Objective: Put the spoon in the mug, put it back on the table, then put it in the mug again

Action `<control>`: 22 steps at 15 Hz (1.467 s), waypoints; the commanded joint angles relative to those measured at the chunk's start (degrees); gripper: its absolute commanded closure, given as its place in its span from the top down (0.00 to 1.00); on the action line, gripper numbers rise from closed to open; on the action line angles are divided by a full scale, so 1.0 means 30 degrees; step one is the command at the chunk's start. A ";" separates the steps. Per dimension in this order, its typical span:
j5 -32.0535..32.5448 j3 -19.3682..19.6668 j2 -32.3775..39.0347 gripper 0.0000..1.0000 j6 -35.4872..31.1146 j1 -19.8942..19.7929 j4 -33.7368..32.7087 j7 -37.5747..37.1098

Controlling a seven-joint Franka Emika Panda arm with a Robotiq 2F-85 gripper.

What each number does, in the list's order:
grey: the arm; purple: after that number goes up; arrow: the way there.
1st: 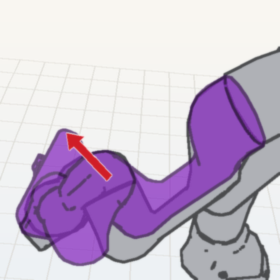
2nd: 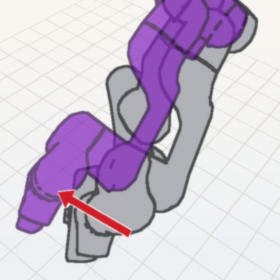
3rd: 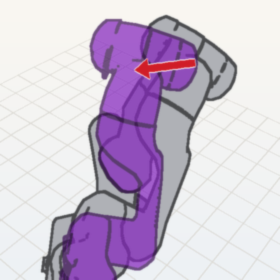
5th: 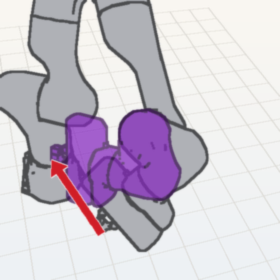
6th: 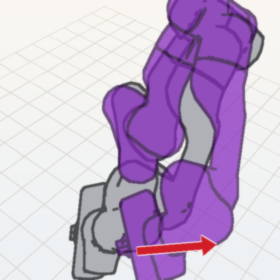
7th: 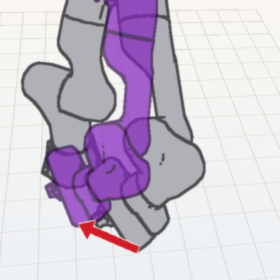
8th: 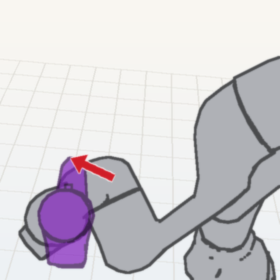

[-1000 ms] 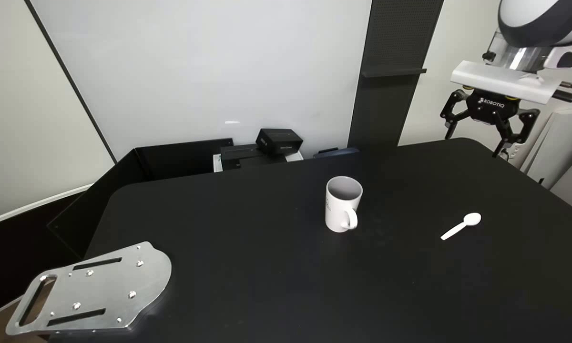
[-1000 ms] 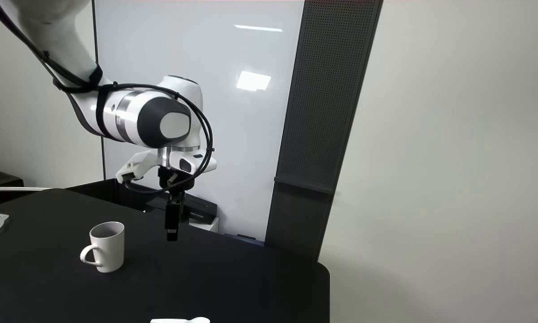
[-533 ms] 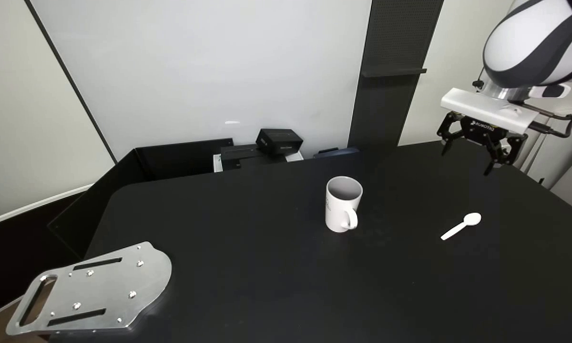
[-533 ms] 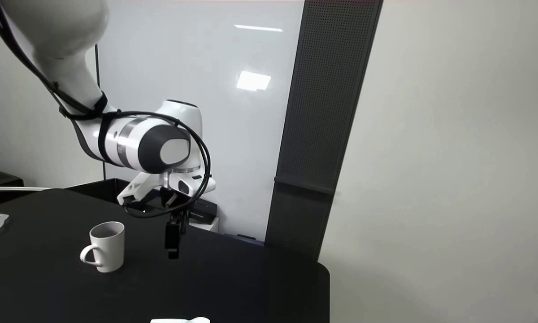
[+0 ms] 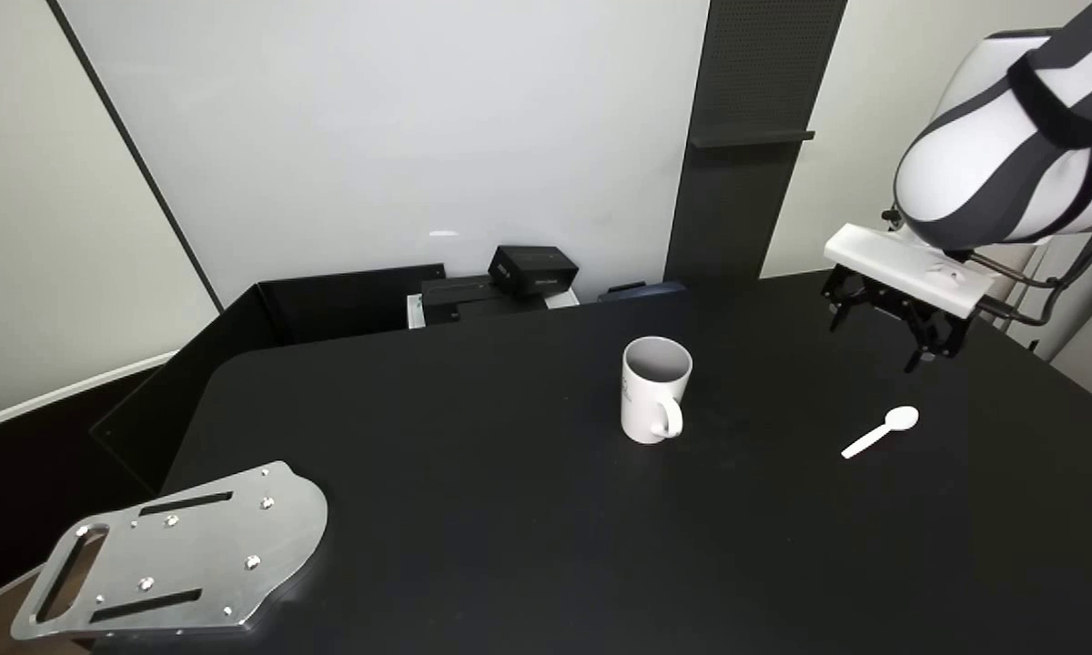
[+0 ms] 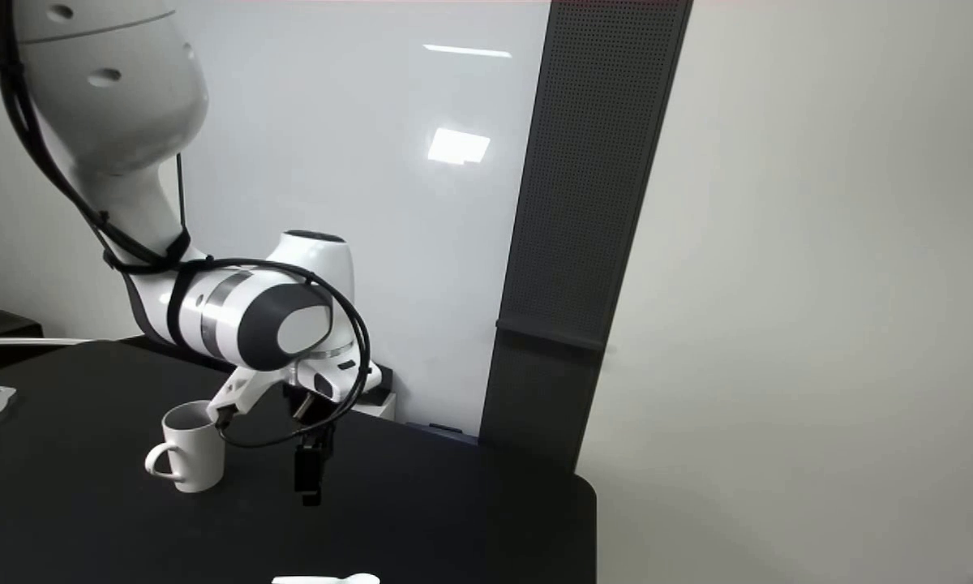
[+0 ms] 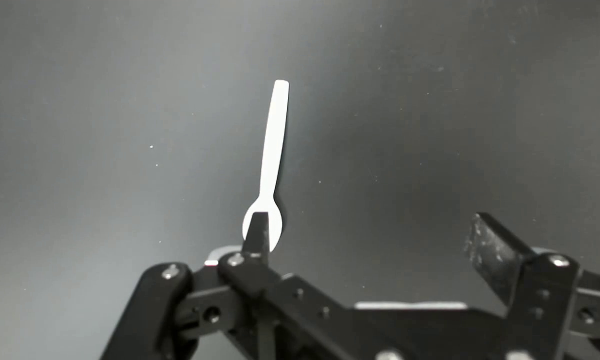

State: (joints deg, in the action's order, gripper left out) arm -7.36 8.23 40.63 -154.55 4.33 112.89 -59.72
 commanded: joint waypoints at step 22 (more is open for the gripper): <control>-0.1450 0.0324 0.2811 1.00 -0.4032 0.0754 0.1502 0.1929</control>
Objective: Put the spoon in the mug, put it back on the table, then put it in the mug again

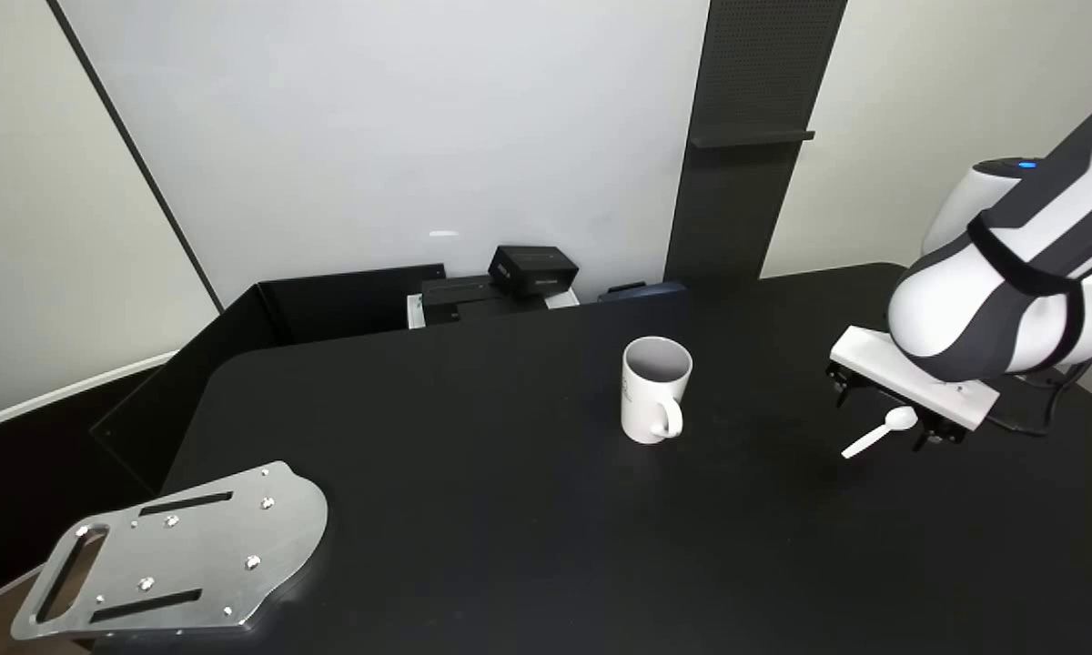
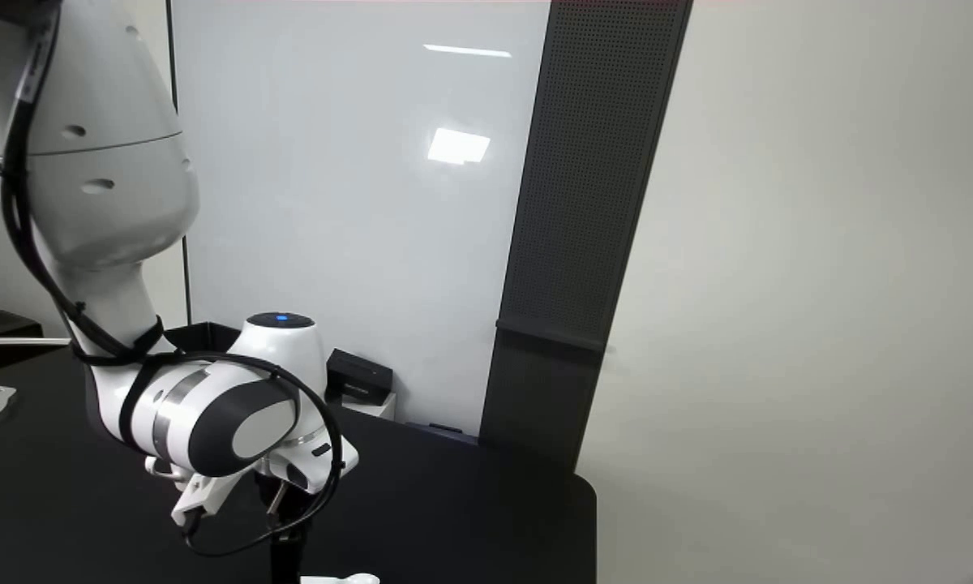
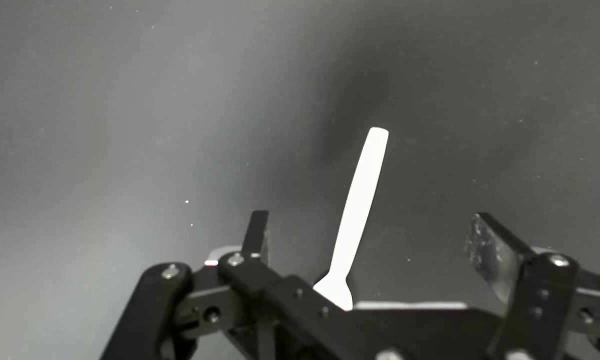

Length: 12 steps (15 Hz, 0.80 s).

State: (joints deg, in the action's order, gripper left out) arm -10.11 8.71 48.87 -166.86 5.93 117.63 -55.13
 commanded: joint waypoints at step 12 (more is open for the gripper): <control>-0.1097 -0.0043 0.1087 1.00 -0.1713 0.0008 -0.0143 0.0928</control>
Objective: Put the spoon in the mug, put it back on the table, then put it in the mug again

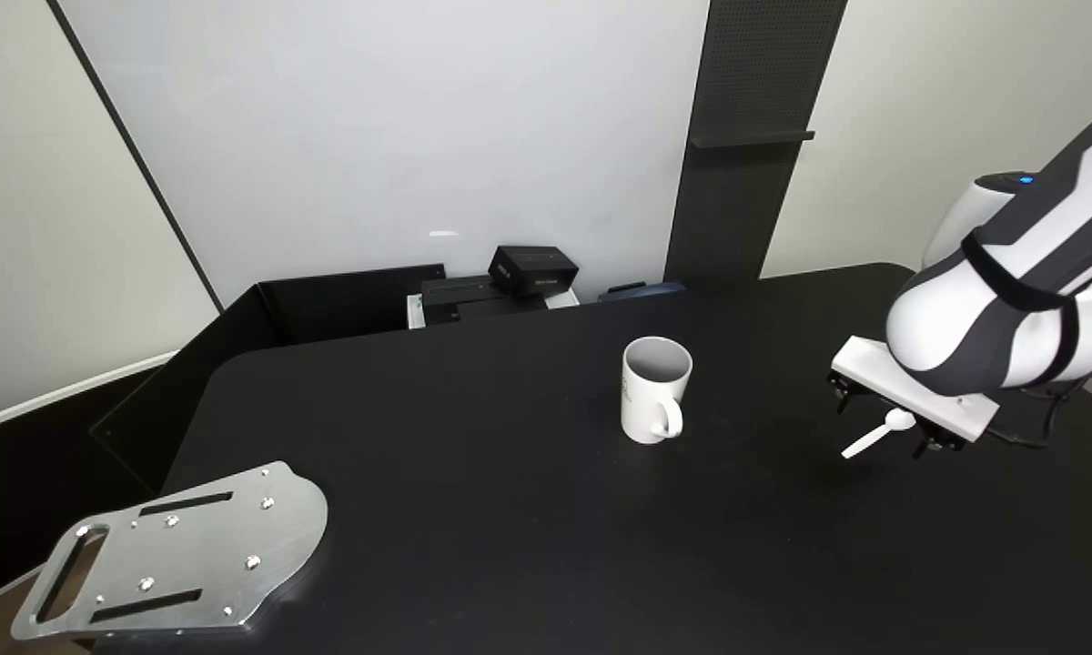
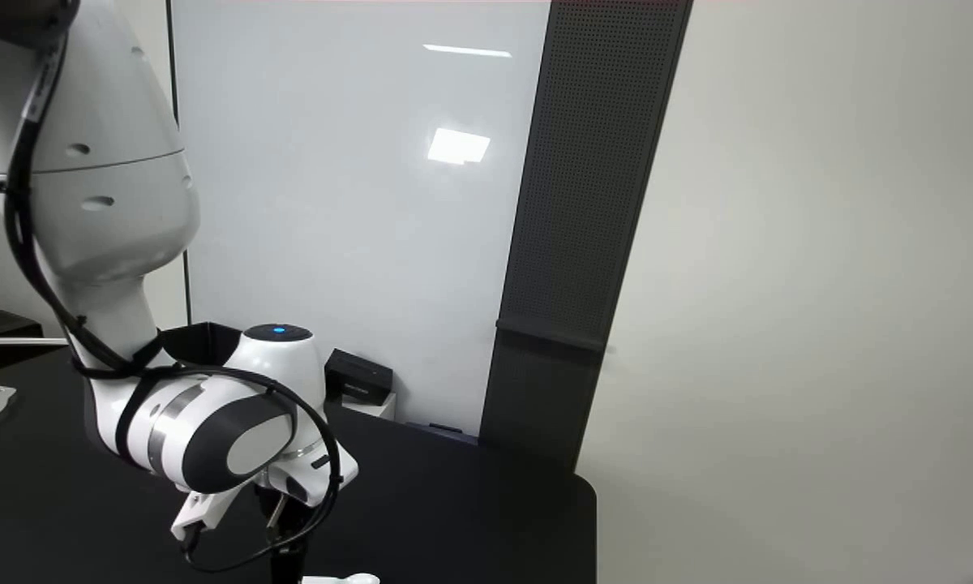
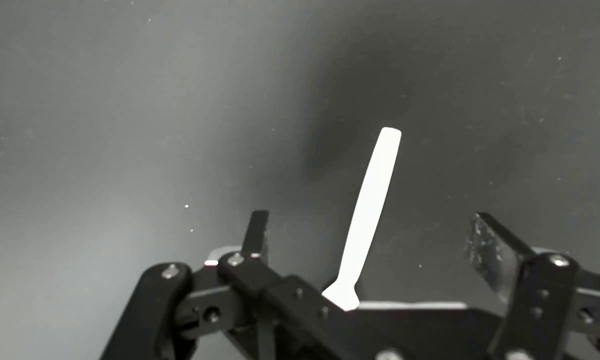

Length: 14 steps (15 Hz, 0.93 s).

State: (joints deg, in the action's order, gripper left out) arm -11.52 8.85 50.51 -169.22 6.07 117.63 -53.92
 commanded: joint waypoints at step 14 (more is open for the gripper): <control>-0.1810 0.0130 0.1842 0.43 -0.2181 0.0661 -0.0456 0.1198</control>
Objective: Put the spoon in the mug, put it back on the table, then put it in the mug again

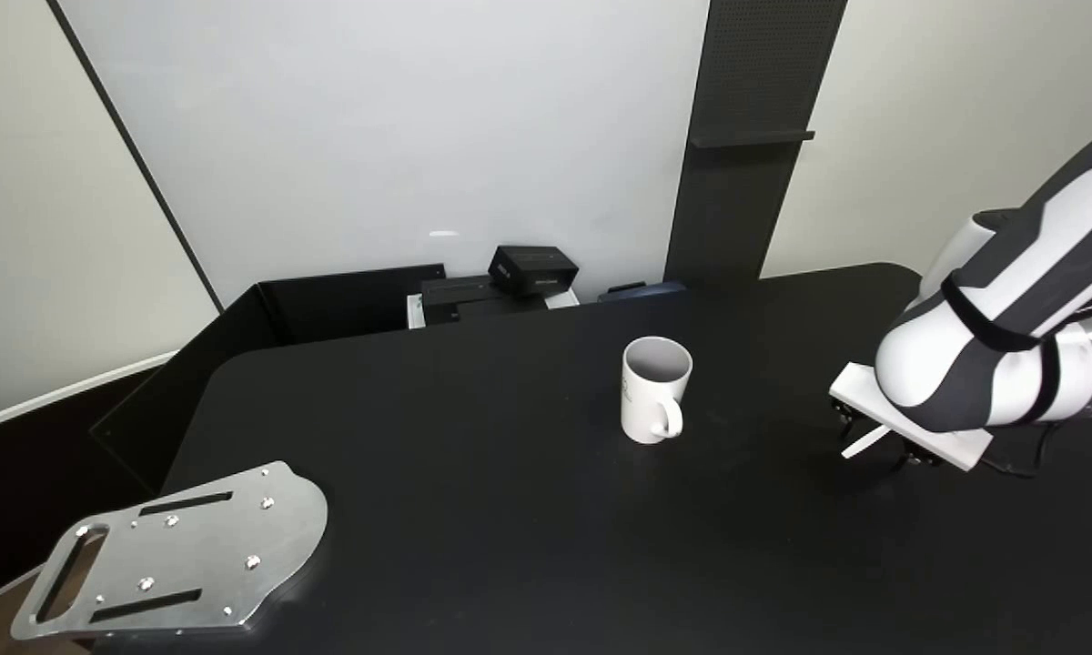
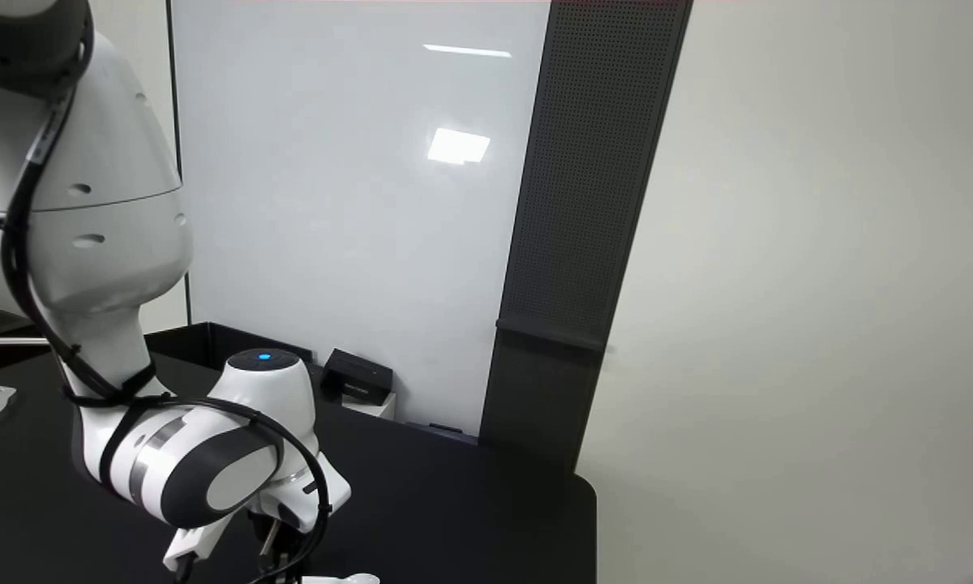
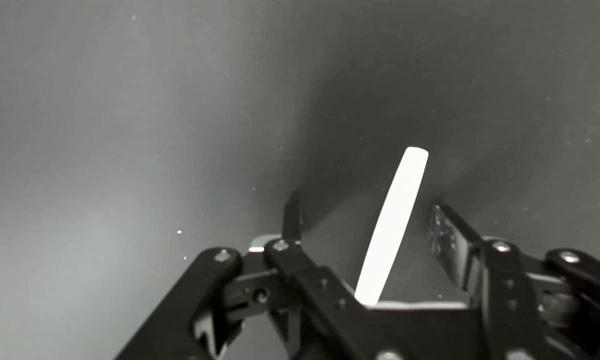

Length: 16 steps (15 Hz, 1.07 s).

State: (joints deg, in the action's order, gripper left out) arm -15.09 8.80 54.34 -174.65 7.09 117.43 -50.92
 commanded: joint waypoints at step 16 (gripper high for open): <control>-0.1756 0.1425 -0.0359 0.04 -0.0092 0.1999 -0.0887 -0.0656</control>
State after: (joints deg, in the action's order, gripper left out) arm -18.48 12.51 54.75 -174.95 12.27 115.49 -51.10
